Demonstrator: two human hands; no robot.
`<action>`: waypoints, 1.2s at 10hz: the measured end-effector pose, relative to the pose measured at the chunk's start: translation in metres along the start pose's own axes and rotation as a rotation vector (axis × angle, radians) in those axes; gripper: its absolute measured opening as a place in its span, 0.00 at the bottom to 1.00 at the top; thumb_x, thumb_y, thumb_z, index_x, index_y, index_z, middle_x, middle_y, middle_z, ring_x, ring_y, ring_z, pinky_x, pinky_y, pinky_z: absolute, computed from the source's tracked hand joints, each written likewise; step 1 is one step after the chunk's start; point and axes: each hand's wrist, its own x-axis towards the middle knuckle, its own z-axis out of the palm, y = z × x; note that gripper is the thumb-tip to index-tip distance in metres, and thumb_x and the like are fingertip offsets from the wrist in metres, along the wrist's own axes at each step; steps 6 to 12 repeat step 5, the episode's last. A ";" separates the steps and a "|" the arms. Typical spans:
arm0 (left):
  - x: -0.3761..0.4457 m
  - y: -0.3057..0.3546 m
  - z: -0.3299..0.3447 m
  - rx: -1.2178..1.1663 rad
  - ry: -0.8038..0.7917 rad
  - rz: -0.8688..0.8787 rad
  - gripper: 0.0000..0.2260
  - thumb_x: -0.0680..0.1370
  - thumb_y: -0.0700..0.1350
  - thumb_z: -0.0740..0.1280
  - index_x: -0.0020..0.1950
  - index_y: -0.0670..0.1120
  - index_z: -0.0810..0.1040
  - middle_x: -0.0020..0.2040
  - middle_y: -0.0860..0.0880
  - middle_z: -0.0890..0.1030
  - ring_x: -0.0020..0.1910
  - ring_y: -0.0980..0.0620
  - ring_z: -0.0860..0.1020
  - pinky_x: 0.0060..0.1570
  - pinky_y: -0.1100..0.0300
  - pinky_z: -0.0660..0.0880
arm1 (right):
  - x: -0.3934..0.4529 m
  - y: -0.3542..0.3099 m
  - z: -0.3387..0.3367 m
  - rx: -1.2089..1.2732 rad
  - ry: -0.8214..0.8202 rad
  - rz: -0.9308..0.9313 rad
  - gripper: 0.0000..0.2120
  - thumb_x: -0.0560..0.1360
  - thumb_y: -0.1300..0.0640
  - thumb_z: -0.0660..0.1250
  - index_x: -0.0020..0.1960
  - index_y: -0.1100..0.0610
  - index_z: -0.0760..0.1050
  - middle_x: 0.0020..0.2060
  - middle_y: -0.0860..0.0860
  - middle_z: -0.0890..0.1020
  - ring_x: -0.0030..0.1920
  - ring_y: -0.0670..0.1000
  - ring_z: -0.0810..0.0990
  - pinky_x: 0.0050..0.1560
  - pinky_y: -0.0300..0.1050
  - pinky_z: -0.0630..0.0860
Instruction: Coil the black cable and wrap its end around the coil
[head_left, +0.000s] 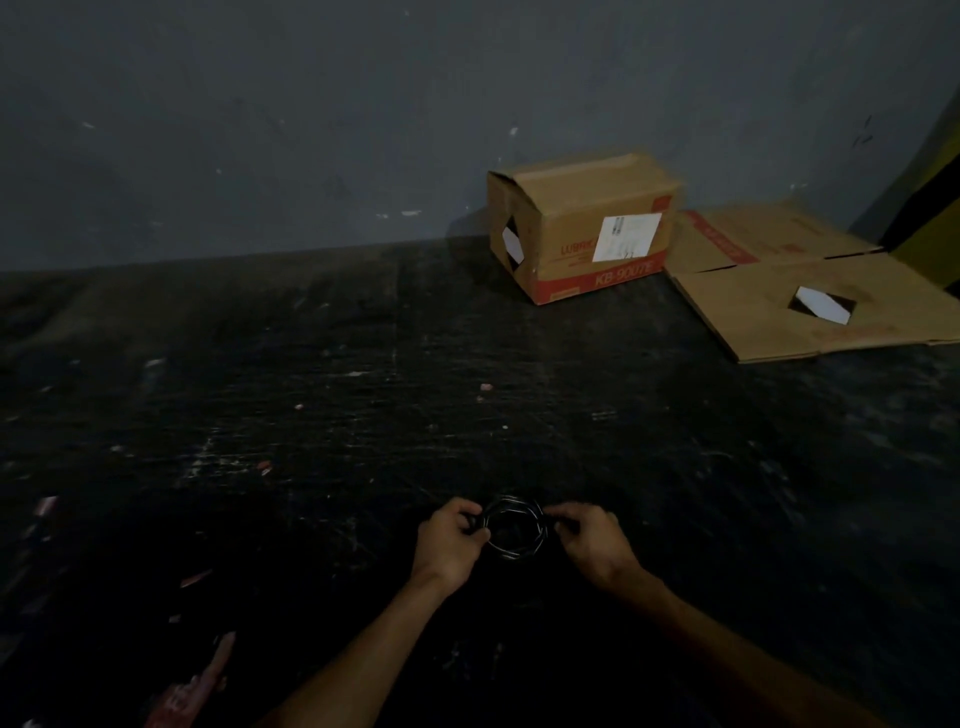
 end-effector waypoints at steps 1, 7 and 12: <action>0.002 0.001 -0.002 0.080 -0.023 -0.008 0.12 0.75 0.43 0.71 0.58 0.47 0.79 0.52 0.46 0.81 0.45 0.54 0.79 0.42 0.67 0.74 | -0.001 -0.003 0.001 -0.064 -0.039 -0.023 0.17 0.77 0.60 0.60 0.64 0.52 0.76 0.62 0.53 0.80 0.59 0.50 0.79 0.61 0.38 0.72; -0.027 0.028 -0.030 0.096 -0.005 -0.041 0.15 0.76 0.45 0.68 0.63 0.52 0.72 0.59 0.48 0.70 0.53 0.52 0.75 0.56 0.62 0.71 | -0.016 0.007 0.016 -0.066 0.017 0.045 0.27 0.75 0.56 0.63 0.72 0.46 0.62 0.68 0.56 0.68 0.68 0.56 0.68 0.69 0.52 0.68; -0.027 0.028 -0.030 0.096 -0.005 -0.041 0.15 0.76 0.45 0.68 0.63 0.52 0.72 0.59 0.48 0.70 0.53 0.52 0.75 0.56 0.62 0.71 | -0.016 0.007 0.016 -0.066 0.017 0.045 0.27 0.75 0.56 0.63 0.72 0.46 0.62 0.68 0.56 0.68 0.68 0.56 0.68 0.69 0.52 0.68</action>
